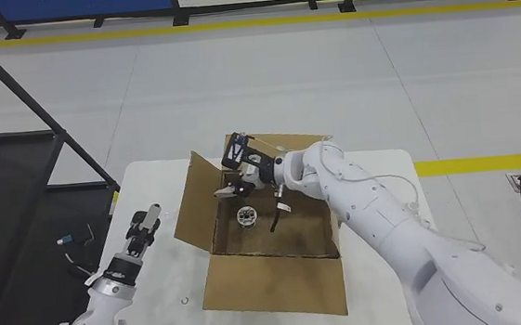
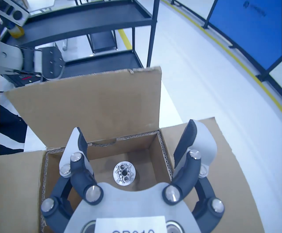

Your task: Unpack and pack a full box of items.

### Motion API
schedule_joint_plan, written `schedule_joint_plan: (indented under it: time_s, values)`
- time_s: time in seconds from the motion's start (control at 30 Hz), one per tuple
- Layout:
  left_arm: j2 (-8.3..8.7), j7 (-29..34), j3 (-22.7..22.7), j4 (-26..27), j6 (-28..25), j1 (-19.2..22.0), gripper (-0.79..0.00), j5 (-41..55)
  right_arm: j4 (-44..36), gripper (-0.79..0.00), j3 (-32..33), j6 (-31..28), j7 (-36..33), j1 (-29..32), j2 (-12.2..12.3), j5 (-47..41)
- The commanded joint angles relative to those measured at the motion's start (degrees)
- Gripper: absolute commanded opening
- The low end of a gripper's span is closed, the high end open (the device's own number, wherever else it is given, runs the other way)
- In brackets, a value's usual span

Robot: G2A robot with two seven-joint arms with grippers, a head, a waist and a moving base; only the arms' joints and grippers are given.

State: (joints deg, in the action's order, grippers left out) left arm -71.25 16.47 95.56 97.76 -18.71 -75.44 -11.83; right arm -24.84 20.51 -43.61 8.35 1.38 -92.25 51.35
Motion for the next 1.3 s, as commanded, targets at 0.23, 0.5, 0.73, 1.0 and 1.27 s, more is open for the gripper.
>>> schedule_joint_plan:
  time_s: [0.23,0.5,0.73,1.0,1.27]
  values:
    - [-0.09,-2.54,-1.76,2.03,0.85,0.12,0.000,-1.49,-32.51,0.000,14.02,6.12,-2.88,11.61,14.68,7.75]
    - [-0.12,-6.57,-1.71,4.76,1.94,1.24,0.000,-3.82,-69.32,0.000,44.03,2.02,-23.31,40.02,27.46,8.07]
    - [-0.12,-6.57,-1.71,4.76,1.94,1.24,0.000,-3.82,-70.74,0.000,61.58,-8.71,-26.24,51.93,31.32,2.94]
    - [-0.12,-6.57,-1.71,4.76,1.94,1.24,0.000,-3.82,-58.58,0.000,62.67,-14.39,-26.83,50.38,34.97,0.67]
    - [-0.12,-6.57,-1.71,4.76,1.94,1.24,0.000,-3.82,-47.80,0.000,53.23,-14.39,-23.17,44.17,38.48,1.44]
